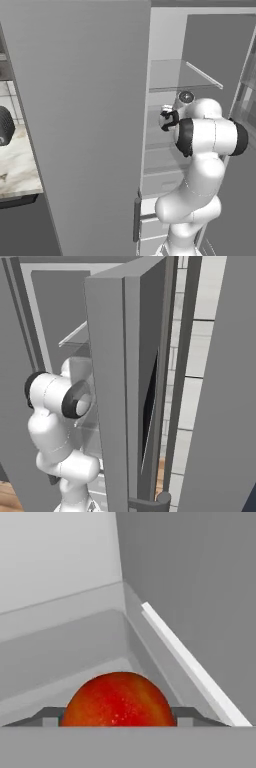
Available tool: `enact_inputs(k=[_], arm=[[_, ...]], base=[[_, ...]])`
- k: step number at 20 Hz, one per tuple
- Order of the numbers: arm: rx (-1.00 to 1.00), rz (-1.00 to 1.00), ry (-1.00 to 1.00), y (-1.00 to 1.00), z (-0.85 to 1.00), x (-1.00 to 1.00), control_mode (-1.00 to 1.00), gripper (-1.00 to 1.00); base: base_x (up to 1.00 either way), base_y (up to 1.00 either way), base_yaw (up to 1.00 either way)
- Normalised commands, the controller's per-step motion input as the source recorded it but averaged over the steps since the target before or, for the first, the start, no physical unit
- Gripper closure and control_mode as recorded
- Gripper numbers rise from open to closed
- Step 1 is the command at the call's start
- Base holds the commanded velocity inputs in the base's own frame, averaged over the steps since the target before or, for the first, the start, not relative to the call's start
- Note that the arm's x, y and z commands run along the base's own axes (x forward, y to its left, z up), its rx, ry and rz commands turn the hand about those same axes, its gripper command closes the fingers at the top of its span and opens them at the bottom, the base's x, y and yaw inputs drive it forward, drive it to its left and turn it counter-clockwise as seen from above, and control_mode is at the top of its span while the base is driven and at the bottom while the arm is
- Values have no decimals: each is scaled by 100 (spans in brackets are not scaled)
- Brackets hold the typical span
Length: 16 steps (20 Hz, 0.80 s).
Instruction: Open the fridge, remove the apple, cucumber, and chicken drumstick, and place them on any counter.
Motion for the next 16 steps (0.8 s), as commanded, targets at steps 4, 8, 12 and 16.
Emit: enact_inputs(k=[4,8,12,16], arm=[[1,0,5,3,-100,-100,-100,100],[8,0,9,7,3,-100,-100,100],[7,0,34,22,83,-87,-100,100],[2,0,38,42,48,-91,-100,100]], base=[[0,0,0],[0,0,0],[0,0,0],[0,0,0]])
